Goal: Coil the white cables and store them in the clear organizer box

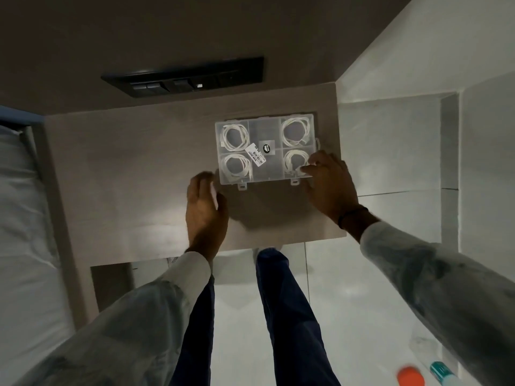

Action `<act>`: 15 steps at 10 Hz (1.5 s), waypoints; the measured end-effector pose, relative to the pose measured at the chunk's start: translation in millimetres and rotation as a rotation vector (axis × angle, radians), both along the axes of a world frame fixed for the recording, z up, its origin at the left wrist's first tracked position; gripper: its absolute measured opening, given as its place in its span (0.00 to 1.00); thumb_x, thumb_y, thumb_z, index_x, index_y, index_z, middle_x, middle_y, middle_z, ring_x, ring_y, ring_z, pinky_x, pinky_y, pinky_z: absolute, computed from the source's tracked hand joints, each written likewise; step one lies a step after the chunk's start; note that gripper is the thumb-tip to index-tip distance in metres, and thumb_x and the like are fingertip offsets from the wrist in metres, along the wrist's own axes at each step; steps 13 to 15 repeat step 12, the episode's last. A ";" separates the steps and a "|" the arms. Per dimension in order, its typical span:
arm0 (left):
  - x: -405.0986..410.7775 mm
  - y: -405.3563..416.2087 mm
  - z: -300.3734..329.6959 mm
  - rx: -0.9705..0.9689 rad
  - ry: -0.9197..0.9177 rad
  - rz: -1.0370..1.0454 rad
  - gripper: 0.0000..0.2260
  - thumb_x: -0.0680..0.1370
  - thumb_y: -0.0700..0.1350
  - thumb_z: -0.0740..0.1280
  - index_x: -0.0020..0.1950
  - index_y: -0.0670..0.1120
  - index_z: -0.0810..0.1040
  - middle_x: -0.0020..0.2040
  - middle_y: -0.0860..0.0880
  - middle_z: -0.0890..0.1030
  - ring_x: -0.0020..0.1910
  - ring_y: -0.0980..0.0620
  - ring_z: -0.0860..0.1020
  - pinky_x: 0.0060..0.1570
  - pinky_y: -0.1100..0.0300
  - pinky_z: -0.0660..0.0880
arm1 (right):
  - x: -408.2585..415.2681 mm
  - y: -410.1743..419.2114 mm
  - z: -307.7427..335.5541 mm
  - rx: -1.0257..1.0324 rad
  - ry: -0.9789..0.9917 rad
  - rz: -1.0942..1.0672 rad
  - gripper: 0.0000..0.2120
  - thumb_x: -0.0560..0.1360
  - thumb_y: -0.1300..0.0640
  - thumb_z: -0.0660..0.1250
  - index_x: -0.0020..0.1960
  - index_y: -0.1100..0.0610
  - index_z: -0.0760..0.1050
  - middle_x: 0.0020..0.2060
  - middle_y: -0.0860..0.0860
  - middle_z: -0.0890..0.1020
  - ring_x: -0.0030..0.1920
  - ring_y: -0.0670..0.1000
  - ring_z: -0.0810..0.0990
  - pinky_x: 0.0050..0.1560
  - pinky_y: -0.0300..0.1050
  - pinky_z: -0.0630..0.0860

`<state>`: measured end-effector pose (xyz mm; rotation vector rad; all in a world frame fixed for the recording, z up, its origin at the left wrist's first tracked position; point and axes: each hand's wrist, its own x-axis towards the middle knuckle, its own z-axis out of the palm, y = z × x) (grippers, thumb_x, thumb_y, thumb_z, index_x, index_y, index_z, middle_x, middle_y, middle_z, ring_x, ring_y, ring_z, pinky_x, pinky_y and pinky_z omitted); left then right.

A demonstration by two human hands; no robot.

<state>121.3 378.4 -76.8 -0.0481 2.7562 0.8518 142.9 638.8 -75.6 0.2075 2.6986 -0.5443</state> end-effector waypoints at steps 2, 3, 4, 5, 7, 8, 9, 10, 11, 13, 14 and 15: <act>-13.4 6.4 -21.9 -0.257 0.048 -0.658 0.27 0.84 0.39 0.62 0.80 0.36 0.56 0.81 0.37 0.56 0.81 0.39 0.55 0.78 0.45 0.59 | -4.2 -8.5 -1.7 -0.059 0.143 0.020 0.21 0.64 0.62 0.83 0.52 0.69 0.80 0.53 0.65 0.82 0.53 0.70 0.81 0.53 0.64 0.80; -12.3 7.7 -29.7 -0.323 0.070 -0.660 0.27 0.82 0.39 0.64 0.79 0.34 0.60 0.79 0.35 0.61 0.79 0.37 0.61 0.74 0.44 0.67 | -10.7 -6.2 -9.4 -0.060 0.034 0.034 0.15 0.73 0.58 0.75 0.57 0.65 0.80 0.60 0.61 0.81 0.64 0.65 0.77 0.65 0.55 0.72; -15.0 12.2 -36.9 -0.323 0.104 -0.645 0.27 0.78 0.36 0.70 0.75 0.33 0.67 0.75 0.33 0.68 0.73 0.34 0.70 0.64 0.41 0.76 | -9.9 -5.2 -13.1 0.011 0.114 0.175 0.11 0.72 0.61 0.76 0.50 0.67 0.83 0.54 0.61 0.84 0.61 0.64 0.80 0.61 0.58 0.76; -17.5 10.4 -43.5 -0.373 0.139 -0.690 0.25 0.78 0.37 0.71 0.73 0.32 0.70 0.73 0.31 0.71 0.71 0.33 0.73 0.60 0.42 0.78 | -6.4 -3.8 -16.2 -0.002 0.224 0.205 0.08 0.70 0.63 0.78 0.46 0.67 0.84 0.51 0.61 0.85 0.57 0.65 0.83 0.57 0.60 0.80; -21.9 1.5 -54.5 -0.479 0.113 -0.827 0.23 0.83 0.36 0.57 0.78 0.31 0.59 0.77 0.29 0.62 0.76 0.31 0.64 0.68 0.41 0.73 | -0.7 -8.2 -29.8 0.030 0.349 0.162 0.04 0.70 0.65 0.77 0.43 0.65 0.84 0.49 0.59 0.86 0.53 0.63 0.85 0.53 0.58 0.82; -22.7 3.5 -53.6 -0.503 0.131 -0.814 0.23 0.82 0.35 0.57 0.77 0.30 0.61 0.76 0.29 0.64 0.74 0.30 0.67 0.65 0.40 0.76 | 2.6 -14.0 -31.9 0.042 0.353 0.130 0.06 0.70 0.65 0.77 0.45 0.66 0.84 0.50 0.60 0.86 0.54 0.64 0.84 0.53 0.60 0.82; -24.9 0.4 -49.3 -0.515 0.145 -0.843 0.23 0.81 0.35 0.64 0.75 0.32 0.66 0.75 0.32 0.69 0.72 0.34 0.72 0.60 0.43 0.80 | 3.7 -19.8 -29.2 0.111 0.331 0.096 0.08 0.71 0.65 0.74 0.48 0.68 0.82 0.51 0.62 0.85 0.55 0.64 0.83 0.55 0.58 0.81; -30.4 -2.9 -32.4 -0.431 0.102 -0.809 0.24 0.80 0.41 0.68 0.75 0.35 0.69 0.75 0.36 0.70 0.73 0.38 0.73 0.59 0.47 0.79 | -1.1 -29.1 -12.3 0.202 0.176 0.134 0.11 0.71 0.69 0.71 0.53 0.68 0.80 0.52 0.62 0.83 0.56 0.65 0.81 0.58 0.57 0.78; -35.5 -21.9 0.8 -0.355 0.041 -0.831 0.32 0.83 0.53 0.62 0.81 0.40 0.56 0.82 0.38 0.56 0.80 0.37 0.58 0.75 0.41 0.65 | -1.3 -43.2 22.7 0.265 0.063 0.100 0.16 0.70 0.64 0.71 0.58 0.65 0.80 0.58 0.60 0.81 0.60 0.63 0.78 0.63 0.57 0.73; -49.0 -46.6 66.1 -0.425 0.155 -0.864 0.38 0.80 0.66 0.53 0.83 0.46 0.47 0.83 0.39 0.47 0.82 0.37 0.49 0.77 0.35 0.52 | -1.8 -57.7 93.7 0.114 0.091 -0.131 0.27 0.70 0.53 0.74 0.68 0.57 0.75 0.64 0.56 0.80 0.65 0.60 0.76 0.64 0.56 0.72; -49.0 -46.6 66.1 -0.425 0.155 -0.864 0.38 0.80 0.66 0.53 0.83 0.46 0.47 0.83 0.39 0.47 0.82 0.37 0.49 0.77 0.35 0.52 | -1.8 -57.7 93.7 0.114 0.091 -0.131 0.27 0.70 0.53 0.74 0.68 0.57 0.75 0.64 0.56 0.80 0.65 0.60 0.76 0.64 0.56 0.72; -49.0 -46.6 66.1 -0.425 0.155 -0.864 0.38 0.80 0.66 0.53 0.83 0.46 0.47 0.83 0.39 0.47 0.82 0.37 0.49 0.77 0.35 0.52 | -1.8 -57.7 93.7 0.114 0.091 -0.131 0.27 0.70 0.53 0.74 0.68 0.57 0.75 0.64 0.56 0.80 0.65 0.60 0.76 0.64 0.56 0.72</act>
